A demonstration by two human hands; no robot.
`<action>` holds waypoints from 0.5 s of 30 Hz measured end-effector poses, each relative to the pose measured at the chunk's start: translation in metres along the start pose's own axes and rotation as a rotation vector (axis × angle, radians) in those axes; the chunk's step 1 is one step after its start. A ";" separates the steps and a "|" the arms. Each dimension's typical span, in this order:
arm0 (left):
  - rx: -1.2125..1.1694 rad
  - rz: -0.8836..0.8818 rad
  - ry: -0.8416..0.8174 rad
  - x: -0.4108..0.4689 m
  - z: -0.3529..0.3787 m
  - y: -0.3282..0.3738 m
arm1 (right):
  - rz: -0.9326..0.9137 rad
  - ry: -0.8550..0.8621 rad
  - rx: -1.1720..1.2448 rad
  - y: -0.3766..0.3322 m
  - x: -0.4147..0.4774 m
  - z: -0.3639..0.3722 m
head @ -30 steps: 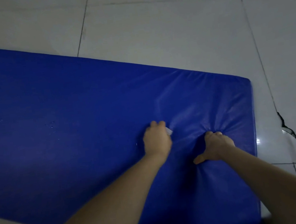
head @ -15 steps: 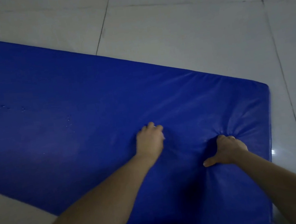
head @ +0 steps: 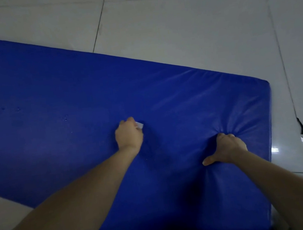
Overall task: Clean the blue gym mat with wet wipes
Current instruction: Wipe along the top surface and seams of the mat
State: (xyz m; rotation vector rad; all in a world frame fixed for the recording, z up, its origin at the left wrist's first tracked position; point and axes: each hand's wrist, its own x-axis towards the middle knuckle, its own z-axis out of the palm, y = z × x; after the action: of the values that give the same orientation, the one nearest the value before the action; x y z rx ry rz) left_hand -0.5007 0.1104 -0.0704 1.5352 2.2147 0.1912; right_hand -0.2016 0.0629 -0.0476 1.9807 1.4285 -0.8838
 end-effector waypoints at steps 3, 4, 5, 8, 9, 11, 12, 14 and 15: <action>-0.075 0.170 -0.093 -0.043 0.022 0.036 | 0.000 0.002 0.004 0.000 0.001 0.000; -0.113 0.228 -0.141 -0.059 0.032 0.049 | 0.001 0.003 0.005 0.001 0.001 -0.001; -0.144 0.290 -0.196 -0.076 0.042 0.061 | 0.000 0.004 0.005 0.000 0.001 -0.001; -0.102 0.511 -0.348 -0.121 0.066 0.078 | 0.002 0.010 0.015 -0.001 0.002 0.000; -0.049 0.595 -0.376 -0.128 0.071 0.076 | 0.002 0.011 0.020 -0.002 0.002 0.000; 0.071 0.746 -0.386 -0.129 0.070 0.063 | 0.000 0.011 0.018 -0.002 0.002 0.001; 0.106 0.783 -0.380 -0.122 0.066 0.054 | -0.001 0.013 0.014 -0.001 0.003 0.001; 0.129 0.772 -0.346 -0.101 0.054 0.034 | -0.009 0.015 0.004 0.000 0.003 0.000; 0.123 0.739 -0.317 -0.089 0.045 0.024 | -0.010 0.011 0.002 0.000 0.003 0.000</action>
State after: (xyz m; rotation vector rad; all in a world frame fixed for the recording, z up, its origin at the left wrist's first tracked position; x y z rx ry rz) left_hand -0.4357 0.0318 -0.0781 2.2165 1.3663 0.0232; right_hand -0.2006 0.0651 -0.0499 1.9847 1.4457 -0.8803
